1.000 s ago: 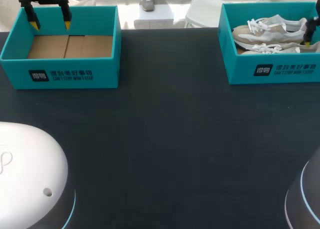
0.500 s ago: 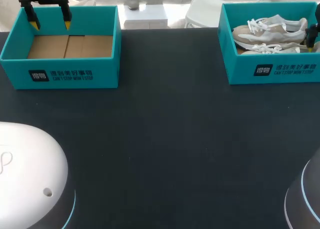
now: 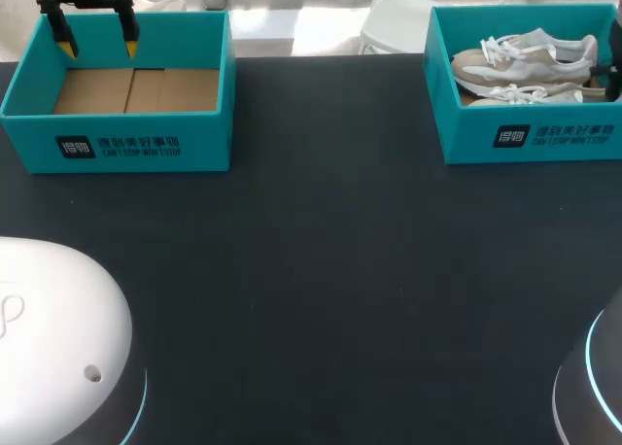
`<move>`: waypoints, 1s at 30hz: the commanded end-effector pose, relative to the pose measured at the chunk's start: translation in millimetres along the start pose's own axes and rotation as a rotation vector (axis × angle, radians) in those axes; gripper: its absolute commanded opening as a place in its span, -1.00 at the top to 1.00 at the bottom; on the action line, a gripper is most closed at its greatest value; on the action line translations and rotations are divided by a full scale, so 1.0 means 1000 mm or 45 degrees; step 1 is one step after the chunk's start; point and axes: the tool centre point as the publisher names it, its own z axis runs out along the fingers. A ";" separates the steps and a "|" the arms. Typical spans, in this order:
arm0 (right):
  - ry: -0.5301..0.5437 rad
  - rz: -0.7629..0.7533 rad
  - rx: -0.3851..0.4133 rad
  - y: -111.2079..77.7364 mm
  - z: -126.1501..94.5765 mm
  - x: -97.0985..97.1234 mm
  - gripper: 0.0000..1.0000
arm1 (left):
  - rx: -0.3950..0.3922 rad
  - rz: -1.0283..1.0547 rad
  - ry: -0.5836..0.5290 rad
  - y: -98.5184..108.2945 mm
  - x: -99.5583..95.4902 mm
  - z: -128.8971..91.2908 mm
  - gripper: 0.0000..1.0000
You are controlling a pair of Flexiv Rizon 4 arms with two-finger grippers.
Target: Take the shoe out of the shoebox, open the shoe tongue, remove and reinsert the insole, then place the shoe into the shoebox
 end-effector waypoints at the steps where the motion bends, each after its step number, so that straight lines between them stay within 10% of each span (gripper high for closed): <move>1: -0.016 0.017 0.012 0.006 0.002 0.005 1.00 | 0.000 0.000 0.000 0.000 0.000 0.000 -1.00; 11: -0.078 0.036 0.028 -0.003 -0.041 -0.010 1.00 | 0.000 0.000 0.000 0.000 0.000 0.000 -1.00; 30: -0.106 0.106 -0.041 0.003 -0.186 -0.019 1.00 | 0.000 0.000 0.000 0.000 0.000 0.000 -1.00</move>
